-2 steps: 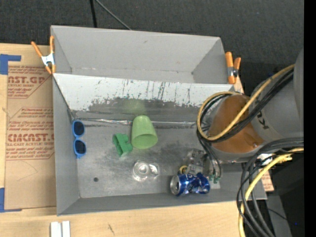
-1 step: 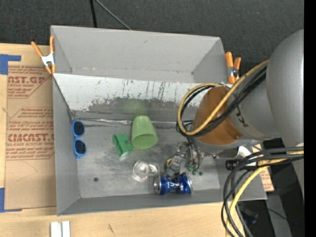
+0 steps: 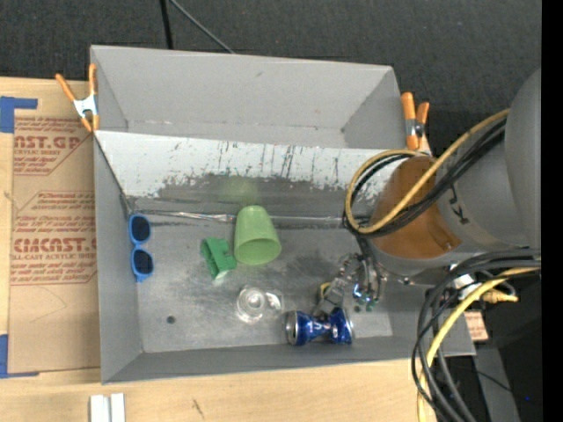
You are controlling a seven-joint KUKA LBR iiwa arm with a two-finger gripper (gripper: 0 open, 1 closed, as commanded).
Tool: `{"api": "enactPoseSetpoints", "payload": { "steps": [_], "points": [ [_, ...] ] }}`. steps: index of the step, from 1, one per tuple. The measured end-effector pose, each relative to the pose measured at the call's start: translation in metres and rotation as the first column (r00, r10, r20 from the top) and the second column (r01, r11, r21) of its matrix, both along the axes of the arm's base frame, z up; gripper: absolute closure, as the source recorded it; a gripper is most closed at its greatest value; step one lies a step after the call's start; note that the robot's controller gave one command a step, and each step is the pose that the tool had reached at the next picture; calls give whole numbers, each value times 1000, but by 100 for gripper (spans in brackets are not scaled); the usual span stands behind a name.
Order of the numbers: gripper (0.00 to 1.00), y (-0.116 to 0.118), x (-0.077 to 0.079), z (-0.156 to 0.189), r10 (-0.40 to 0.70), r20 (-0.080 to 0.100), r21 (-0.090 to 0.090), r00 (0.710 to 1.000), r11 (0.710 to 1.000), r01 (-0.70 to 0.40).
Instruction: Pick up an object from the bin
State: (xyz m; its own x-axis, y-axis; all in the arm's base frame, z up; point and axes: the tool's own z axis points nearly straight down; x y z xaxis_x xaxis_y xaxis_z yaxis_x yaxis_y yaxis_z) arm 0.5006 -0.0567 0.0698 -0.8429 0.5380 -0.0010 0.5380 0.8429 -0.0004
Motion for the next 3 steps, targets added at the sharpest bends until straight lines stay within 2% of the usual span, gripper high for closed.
{"api": "enactPoseSetpoints", "payload": {
  "steps": [1,2,3],
  "points": [
    [100,19,8,125,5,8,1,1000,1000,-5],
    [100,13,-7,188,9,7,0,1000,1000,-9],
    [100,-28,83,112,3,0,-2,1000,1000,-3]
  ]
}}
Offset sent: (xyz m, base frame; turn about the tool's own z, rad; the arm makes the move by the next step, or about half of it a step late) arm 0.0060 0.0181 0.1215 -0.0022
